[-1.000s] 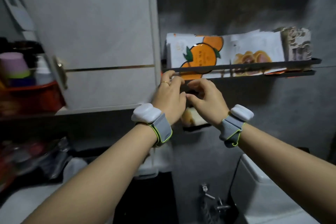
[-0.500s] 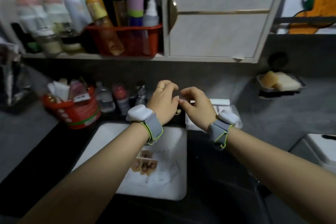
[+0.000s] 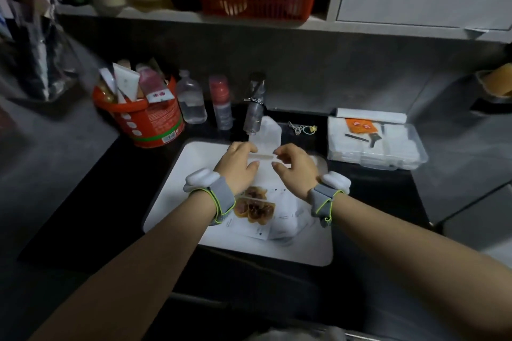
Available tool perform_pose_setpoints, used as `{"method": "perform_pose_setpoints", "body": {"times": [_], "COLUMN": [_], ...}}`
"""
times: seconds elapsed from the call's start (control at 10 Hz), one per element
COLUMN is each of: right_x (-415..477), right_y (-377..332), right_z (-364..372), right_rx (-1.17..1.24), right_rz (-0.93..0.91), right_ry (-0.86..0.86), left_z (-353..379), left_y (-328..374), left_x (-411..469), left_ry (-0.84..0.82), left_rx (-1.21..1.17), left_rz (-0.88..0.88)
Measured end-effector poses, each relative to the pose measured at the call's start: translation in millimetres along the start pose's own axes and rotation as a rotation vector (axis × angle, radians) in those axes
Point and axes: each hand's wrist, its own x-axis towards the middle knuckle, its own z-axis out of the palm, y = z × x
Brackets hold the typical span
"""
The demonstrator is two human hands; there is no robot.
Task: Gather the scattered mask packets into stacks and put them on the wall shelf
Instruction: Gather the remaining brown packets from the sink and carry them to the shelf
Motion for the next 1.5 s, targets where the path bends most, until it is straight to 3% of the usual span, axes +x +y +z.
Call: {"method": "perform_pose_setpoints", "body": {"times": [0.2,0.6,0.7,0.9,1.0,1.2,1.4,1.5], "right_x": [8,35,40,32,33,44,43,50], "right_y": [37,85,96,116,106,101,105,105], "right_z": [29,94,107,127,127,107,98,96], "right_rx": [-0.087,-0.390,-0.383,-0.734,-0.695,-0.333,-0.202,-0.174], "right_rz": [0.110,0.254,0.260,0.200,0.189,0.343,0.290,0.302], "right_ry": [-0.151,-0.637,-0.604,-0.572,-0.551,-0.647,-0.463,-0.442], "left_z": [27,79,82,92,94,108,126,128], "left_y": [-41,-97,-103,-106,-109,-120,-136,-139], "left_x": [15,30,38,44,45,51,63,68], "left_ry": [-0.114,-0.321,-0.380,-0.469,-0.475,-0.518,-0.661,-0.653], "left_rx": [-0.049,-0.034,0.026,0.121,0.134,0.195,0.326,0.367], "left_rz": [-0.102,-0.319,-0.344,-0.382,-0.360,-0.275,-0.239,-0.234]}}
